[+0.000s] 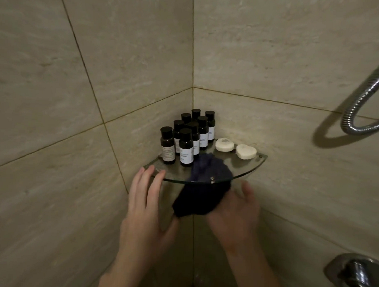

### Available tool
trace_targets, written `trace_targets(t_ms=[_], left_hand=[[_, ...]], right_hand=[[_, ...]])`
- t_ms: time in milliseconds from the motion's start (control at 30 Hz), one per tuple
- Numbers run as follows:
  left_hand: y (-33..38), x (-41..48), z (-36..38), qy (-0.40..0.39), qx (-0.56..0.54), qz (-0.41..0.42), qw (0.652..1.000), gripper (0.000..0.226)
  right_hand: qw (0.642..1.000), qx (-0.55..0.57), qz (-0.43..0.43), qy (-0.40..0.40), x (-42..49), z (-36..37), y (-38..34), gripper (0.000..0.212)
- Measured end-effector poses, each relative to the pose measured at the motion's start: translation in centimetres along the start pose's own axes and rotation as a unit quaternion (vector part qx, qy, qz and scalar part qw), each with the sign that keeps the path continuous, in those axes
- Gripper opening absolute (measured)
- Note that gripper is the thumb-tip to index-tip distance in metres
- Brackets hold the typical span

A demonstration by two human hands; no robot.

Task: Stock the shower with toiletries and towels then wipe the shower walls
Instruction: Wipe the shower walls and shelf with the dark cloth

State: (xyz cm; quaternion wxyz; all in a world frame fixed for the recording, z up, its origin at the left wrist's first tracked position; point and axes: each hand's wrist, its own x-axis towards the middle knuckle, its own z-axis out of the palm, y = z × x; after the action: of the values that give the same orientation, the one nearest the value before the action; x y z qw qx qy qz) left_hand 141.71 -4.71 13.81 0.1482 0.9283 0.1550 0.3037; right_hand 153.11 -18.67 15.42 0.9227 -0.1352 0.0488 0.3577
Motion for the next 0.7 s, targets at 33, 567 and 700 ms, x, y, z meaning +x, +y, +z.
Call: trace_targets(t_ms=[33, 567, 700], left_hand=[[-0.2, 0.0, 0.0, -0.004, -0.015, 0.010, 1.000, 0.104], [-2.2, 0.0, -1.7, -0.045, -0.051, 0.084, 0.994, 0.084], [-2.5, -0.3, -2.2, -0.061, -0.060, 0.110, 0.990, 0.099]], right_hand=[[1.000, 0.008, -0.028, 0.008, -0.4, -0.6, -1.1, 0.071], [0.979, -0.045, -0.193, -0.035, 6.3, 2.3, 0.5, 0.079], [0.991, -0.036, -0.124, -0.013, 5.2, 3.8, 4.1, 0.084]])
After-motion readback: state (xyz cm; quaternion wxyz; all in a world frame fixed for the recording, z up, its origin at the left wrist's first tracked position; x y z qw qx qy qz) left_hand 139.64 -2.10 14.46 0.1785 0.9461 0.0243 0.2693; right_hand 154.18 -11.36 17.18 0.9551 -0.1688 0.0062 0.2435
